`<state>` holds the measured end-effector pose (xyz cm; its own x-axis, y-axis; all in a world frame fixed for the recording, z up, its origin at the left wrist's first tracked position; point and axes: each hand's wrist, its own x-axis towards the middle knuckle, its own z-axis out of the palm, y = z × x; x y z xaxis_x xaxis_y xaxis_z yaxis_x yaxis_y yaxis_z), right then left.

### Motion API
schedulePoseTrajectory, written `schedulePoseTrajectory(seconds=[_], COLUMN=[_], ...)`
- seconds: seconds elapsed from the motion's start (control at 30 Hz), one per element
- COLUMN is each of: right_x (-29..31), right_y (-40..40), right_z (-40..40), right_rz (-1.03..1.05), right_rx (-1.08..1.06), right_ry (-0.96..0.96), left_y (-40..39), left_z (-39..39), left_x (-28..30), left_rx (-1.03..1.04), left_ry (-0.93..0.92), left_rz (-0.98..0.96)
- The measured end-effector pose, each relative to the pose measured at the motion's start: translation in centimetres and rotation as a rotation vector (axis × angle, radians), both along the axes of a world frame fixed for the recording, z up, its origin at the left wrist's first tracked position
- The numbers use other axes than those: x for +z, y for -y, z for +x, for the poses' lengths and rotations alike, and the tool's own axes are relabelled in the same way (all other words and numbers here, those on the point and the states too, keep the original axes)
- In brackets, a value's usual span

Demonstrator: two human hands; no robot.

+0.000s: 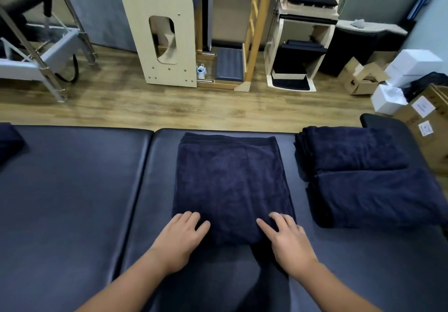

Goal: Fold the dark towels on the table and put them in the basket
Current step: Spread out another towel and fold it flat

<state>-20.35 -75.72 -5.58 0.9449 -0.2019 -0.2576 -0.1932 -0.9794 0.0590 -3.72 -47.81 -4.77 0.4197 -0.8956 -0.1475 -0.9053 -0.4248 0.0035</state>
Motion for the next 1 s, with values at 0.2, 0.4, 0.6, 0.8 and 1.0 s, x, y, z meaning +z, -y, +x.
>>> schedulePoseTrajectory(seconds=[0.2,0.4,0.6,0.8,1.0], right_x=[5.7,11.5,8.5,4.8,1.6], right_y=[1.8,5.6,8.8,6.3,4.7], right_z=[4.3,11.1,17.8,17.9,15.2], right_rz=[0.113,0.368,0.100,0.032,0.099], right_rx=[0.034,-0.025,-0.164,-0.001,-0.064], right_ry=[-0.192,-0.428,0.163,0.571,0.035], left_y=[2.6,3.3,7.1,8.8,8.9], left_z=[4.5,10.4,16.1,9.9,11.4], left_x=[6.0,8.8,6.6,4.0,0.6], left_rx=[0.251,0.479,0.923,0.241,0.419], left_ry=[-0.491,-1.002,-0.604,0.120,-0.120], left_rz=[0.053,0.004,-0.744,-0.435,0.027])
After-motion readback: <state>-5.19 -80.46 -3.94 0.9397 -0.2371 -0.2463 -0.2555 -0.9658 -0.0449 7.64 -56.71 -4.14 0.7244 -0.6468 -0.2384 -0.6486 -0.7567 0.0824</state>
